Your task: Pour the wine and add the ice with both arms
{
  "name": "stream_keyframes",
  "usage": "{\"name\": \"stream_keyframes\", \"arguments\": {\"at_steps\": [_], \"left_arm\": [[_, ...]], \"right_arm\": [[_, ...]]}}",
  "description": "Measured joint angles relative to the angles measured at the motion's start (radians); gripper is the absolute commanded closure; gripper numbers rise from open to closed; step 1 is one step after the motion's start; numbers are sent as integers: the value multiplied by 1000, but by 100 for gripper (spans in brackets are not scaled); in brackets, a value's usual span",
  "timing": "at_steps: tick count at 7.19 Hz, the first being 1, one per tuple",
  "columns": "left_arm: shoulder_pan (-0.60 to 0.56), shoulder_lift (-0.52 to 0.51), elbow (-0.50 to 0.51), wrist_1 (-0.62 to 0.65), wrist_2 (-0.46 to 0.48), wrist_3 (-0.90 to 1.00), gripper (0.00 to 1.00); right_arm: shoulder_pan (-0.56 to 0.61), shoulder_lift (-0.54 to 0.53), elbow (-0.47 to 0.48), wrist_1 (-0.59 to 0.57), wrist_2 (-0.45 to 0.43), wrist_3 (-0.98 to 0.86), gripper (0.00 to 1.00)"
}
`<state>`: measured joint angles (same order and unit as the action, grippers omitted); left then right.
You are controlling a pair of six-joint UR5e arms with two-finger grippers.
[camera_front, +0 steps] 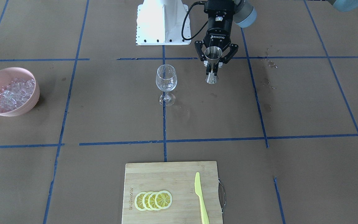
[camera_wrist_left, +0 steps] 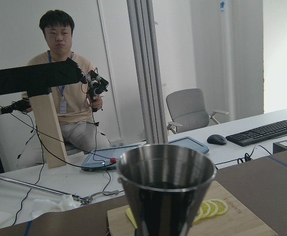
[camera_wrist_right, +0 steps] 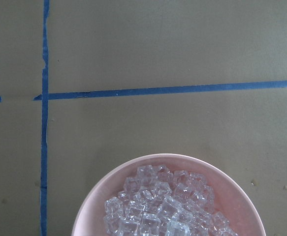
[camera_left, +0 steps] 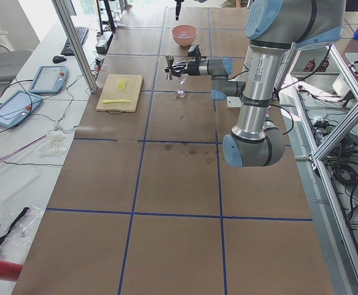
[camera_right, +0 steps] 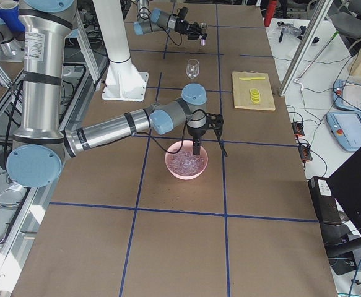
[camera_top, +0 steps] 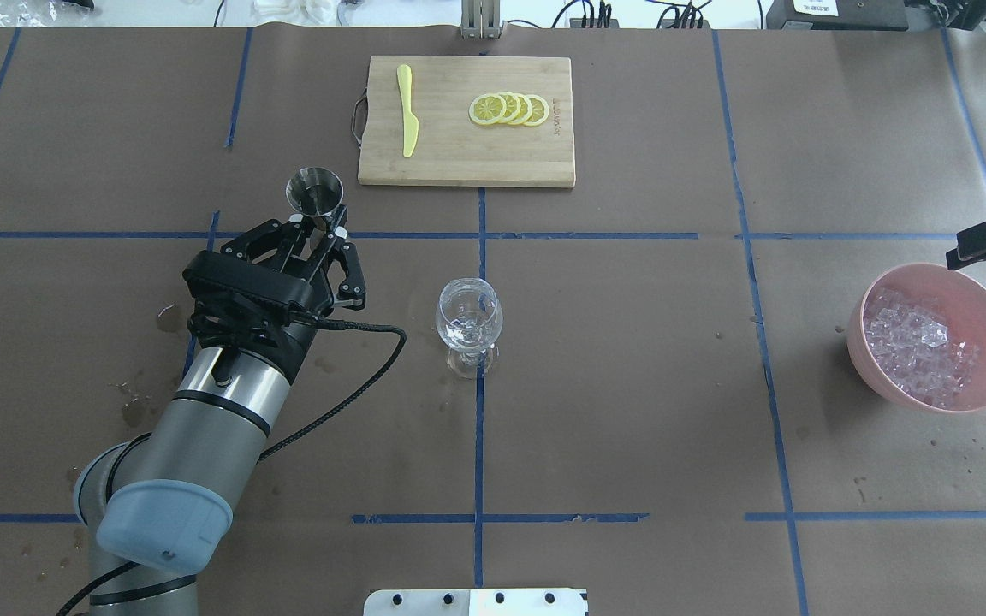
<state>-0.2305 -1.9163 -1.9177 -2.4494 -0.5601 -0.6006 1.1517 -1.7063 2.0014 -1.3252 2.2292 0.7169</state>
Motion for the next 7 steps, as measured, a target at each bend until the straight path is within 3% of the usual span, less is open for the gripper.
{"name": "stream_keyframes", "arguments": {"at_steps": [2,7], "left_arm": [[5,-2,-8,0,-37,28,100],[22,-5,8,49,-42,170,100]], "right_arm": [[-25,-34,-17,55,-7,26,0],[-75,-63,-35,63,-54,31,0]]}}
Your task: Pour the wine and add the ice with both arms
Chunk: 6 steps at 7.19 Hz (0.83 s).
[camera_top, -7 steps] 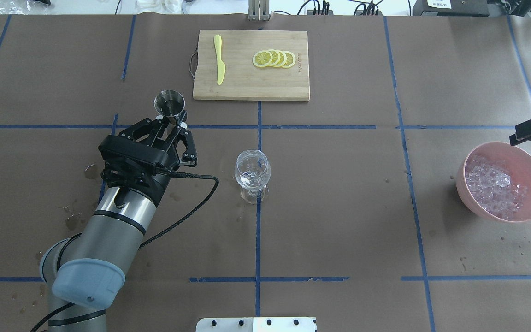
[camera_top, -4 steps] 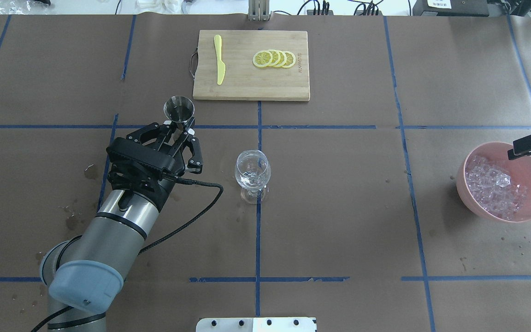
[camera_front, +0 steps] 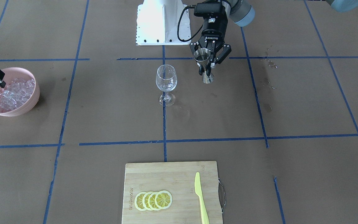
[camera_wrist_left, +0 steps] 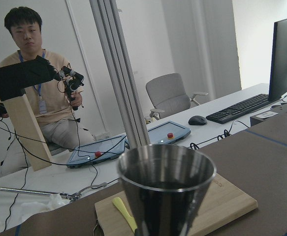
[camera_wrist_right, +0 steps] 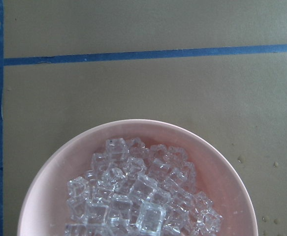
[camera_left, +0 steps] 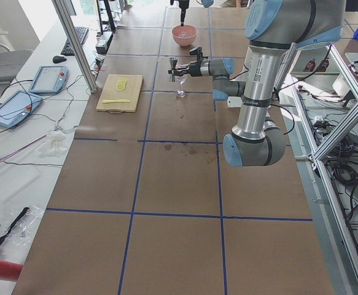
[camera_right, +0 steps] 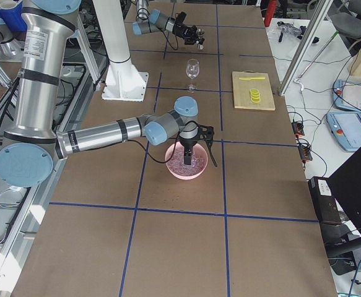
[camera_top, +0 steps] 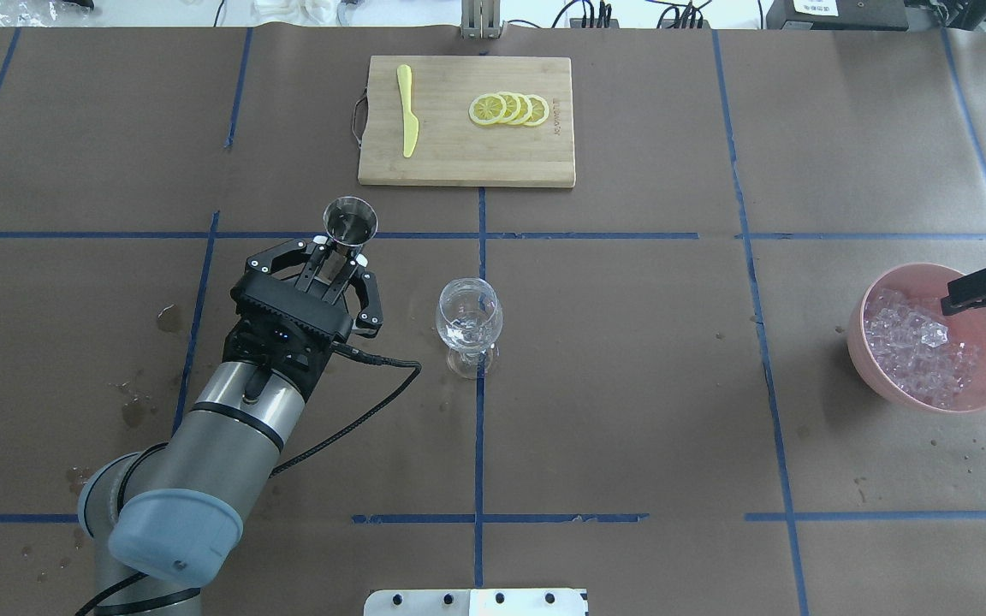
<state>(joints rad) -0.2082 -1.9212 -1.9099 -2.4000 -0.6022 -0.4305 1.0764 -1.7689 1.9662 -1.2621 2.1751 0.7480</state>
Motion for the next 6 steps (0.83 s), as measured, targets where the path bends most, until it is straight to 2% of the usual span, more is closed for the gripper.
{"name": "stream_keyframes", "arguments": {"at_steps": [3,6], "left_arm": [[27,-33,26,41,13,142,100],[51,-63,59,45,70,344,100]], "right_arm": [[-6,1,-9,0,-4,1,0],[-10,7,-14,0,-5,2,0]]}}
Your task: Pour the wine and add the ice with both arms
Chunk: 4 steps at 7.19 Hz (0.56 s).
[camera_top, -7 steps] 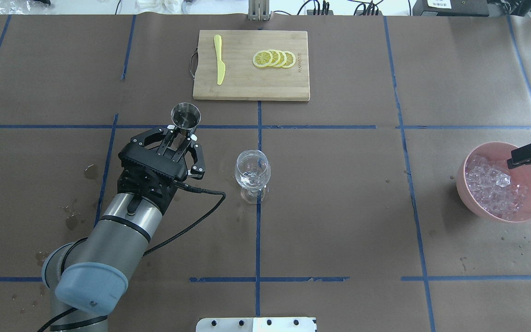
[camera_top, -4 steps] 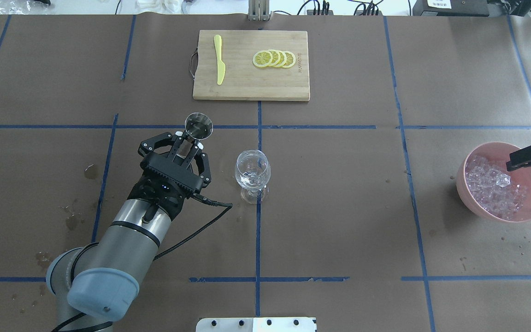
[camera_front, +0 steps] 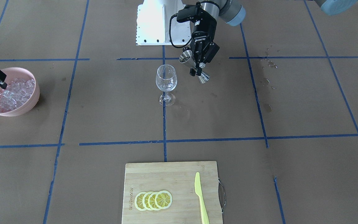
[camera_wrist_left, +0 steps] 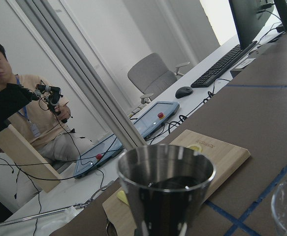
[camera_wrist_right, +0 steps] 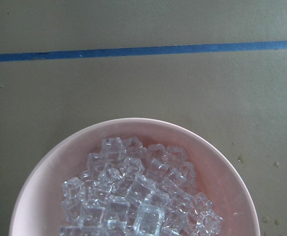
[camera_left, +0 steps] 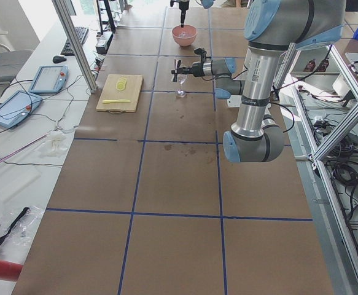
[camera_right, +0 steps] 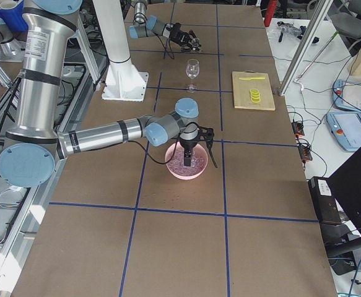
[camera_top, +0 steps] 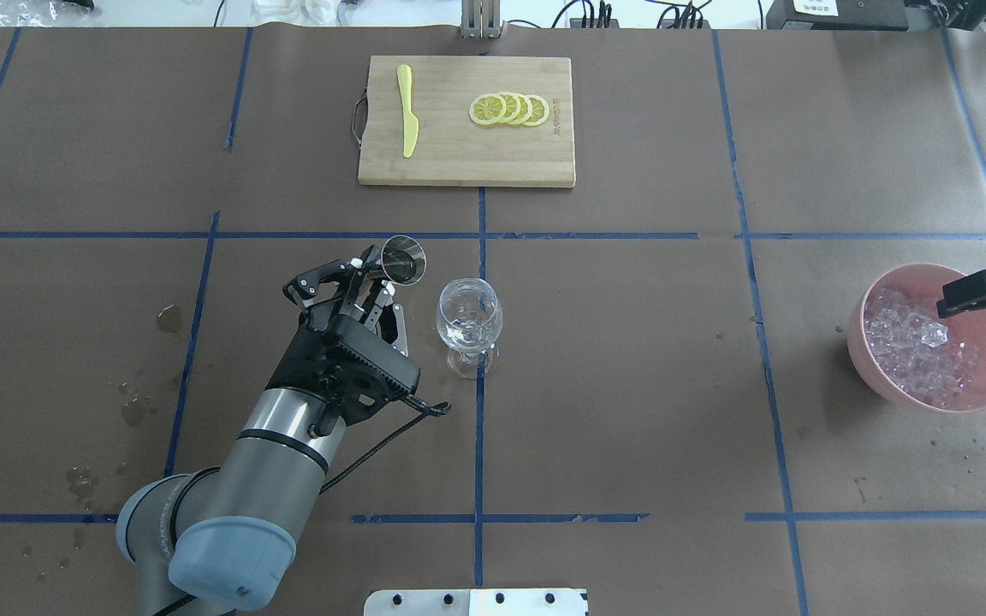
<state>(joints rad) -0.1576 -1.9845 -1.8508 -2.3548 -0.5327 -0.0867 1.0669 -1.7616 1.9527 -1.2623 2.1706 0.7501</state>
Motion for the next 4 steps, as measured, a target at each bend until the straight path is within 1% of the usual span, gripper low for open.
{"name": "stream_keyframes", "arguments": {"at_steps": [2,4], "left_arm": [[17,-22,27,1,37,103,100],[23,-47,48,11,45,185,100]], "right_arm": [[-1,5,-4,0,0,0,0],[-2,6,-9,7,0,1,0]]}}
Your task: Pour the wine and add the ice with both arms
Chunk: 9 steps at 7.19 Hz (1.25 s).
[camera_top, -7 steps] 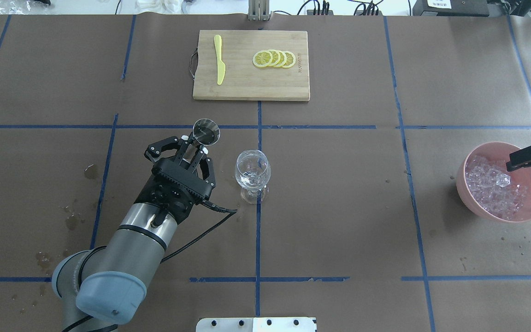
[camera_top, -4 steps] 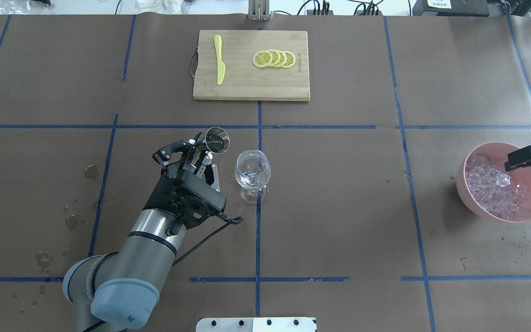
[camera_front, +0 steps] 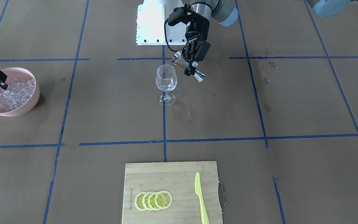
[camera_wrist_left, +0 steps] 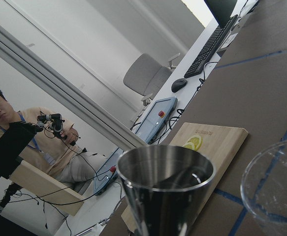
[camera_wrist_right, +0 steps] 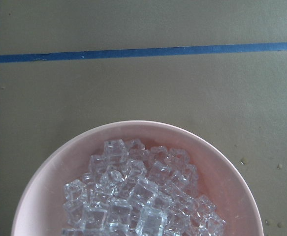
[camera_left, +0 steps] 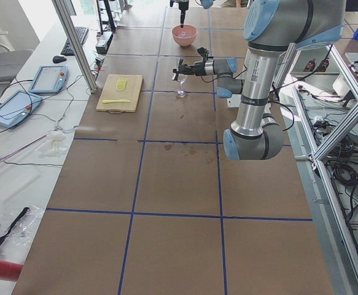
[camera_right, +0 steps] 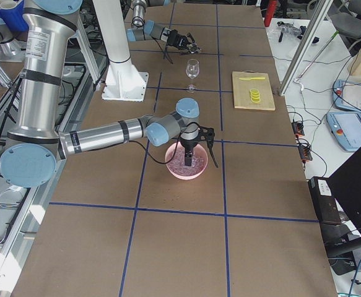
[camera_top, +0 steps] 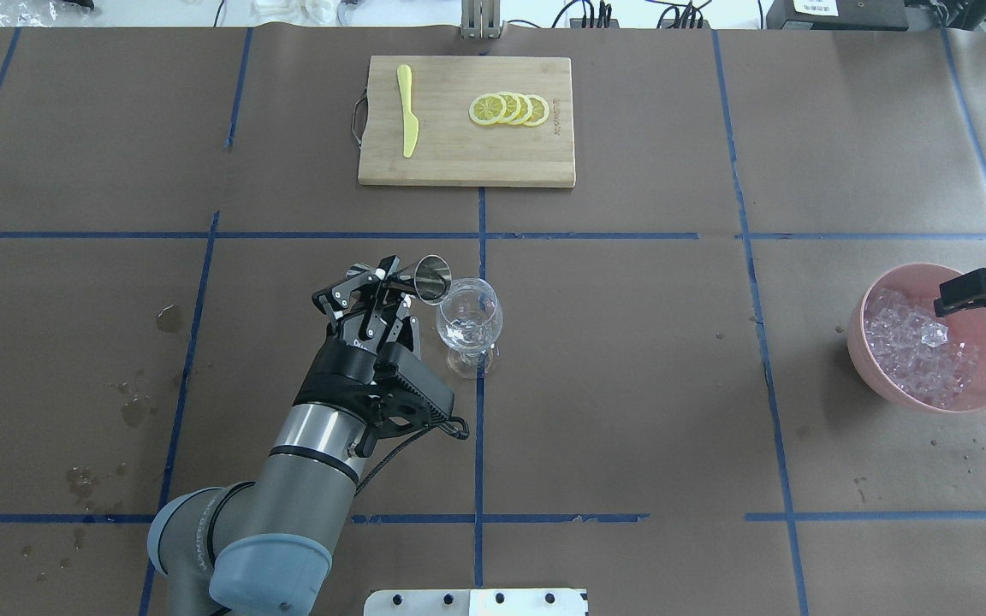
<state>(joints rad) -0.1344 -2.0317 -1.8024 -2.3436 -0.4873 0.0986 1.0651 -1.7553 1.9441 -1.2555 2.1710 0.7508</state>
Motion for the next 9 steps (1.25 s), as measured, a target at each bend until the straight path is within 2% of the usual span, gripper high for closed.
{"name": "stream_keyframes", "arguments": {"at_steps": [9], "left_arm": [[1,-38,-4,4,45,460,100]], "right_arm": [[-22,-1,-13,86,-3,27,0]]}}
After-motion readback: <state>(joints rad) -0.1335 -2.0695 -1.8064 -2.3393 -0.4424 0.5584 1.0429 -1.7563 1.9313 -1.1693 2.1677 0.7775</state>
